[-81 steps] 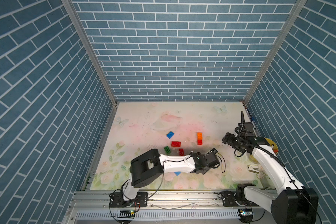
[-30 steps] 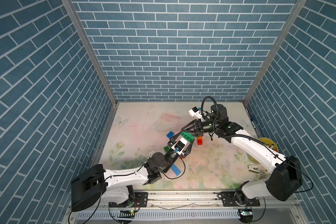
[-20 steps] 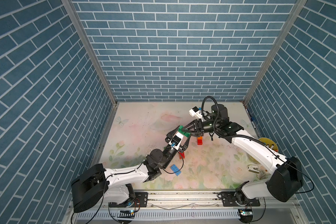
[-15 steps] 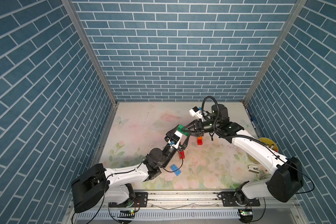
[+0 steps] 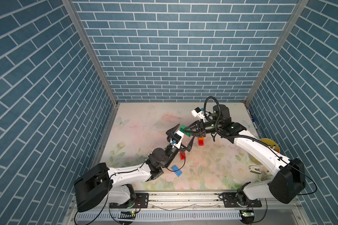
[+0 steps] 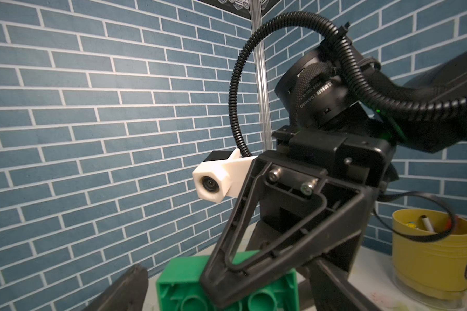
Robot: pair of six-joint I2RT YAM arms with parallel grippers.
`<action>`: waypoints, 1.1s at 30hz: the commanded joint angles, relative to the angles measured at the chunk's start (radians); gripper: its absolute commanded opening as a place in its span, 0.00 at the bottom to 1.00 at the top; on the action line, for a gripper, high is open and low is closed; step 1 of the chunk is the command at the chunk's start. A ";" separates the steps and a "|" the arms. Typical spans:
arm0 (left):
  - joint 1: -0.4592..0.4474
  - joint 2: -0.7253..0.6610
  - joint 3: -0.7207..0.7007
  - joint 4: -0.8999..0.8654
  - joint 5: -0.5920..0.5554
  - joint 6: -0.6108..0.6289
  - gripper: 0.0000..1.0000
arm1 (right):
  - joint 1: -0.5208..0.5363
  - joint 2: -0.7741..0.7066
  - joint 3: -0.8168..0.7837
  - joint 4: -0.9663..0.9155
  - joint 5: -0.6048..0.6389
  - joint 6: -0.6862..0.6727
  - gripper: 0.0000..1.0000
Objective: Assemble a rectangle with lego
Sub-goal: Pick up the lego brick from the center of the board, then place the lego brick at the center of the board.
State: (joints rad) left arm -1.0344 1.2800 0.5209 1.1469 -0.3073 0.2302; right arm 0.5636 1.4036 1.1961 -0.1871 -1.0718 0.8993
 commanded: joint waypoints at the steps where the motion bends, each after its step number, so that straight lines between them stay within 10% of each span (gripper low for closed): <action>1: 0.000 -0.068 -0.033 -0.081 -0.025 -0.011 1.00 | -0.041 -0.030 0.063 -0.159 0.079 -0.090 0.28; 10: 0.001 -0.347 -0.080 -0.571 -0.156 -0.054 1.00 | -0.053 -0.046 0.201 -0.671 0.516 -0.413 0.28; 18: 0.001 -0.278 0.044 -0.795 -0.315 -0.046 1.00 | 0.009 -0.106 0.036 -0.853 1.007 -0.427 0.28; 33: 0.001 -0.191 0.054 -0.715 -0.246 -0.032 1.00 | 0.133 -0.001 -0.276 -0.646 1.345 -0.365 0.28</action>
State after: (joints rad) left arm -1.0344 1.0893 0.5610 0.4171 -0.5598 0.1947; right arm 0.6781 1.3598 0.9348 -0.9047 0.1925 0.5186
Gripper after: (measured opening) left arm 0.998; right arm 0.376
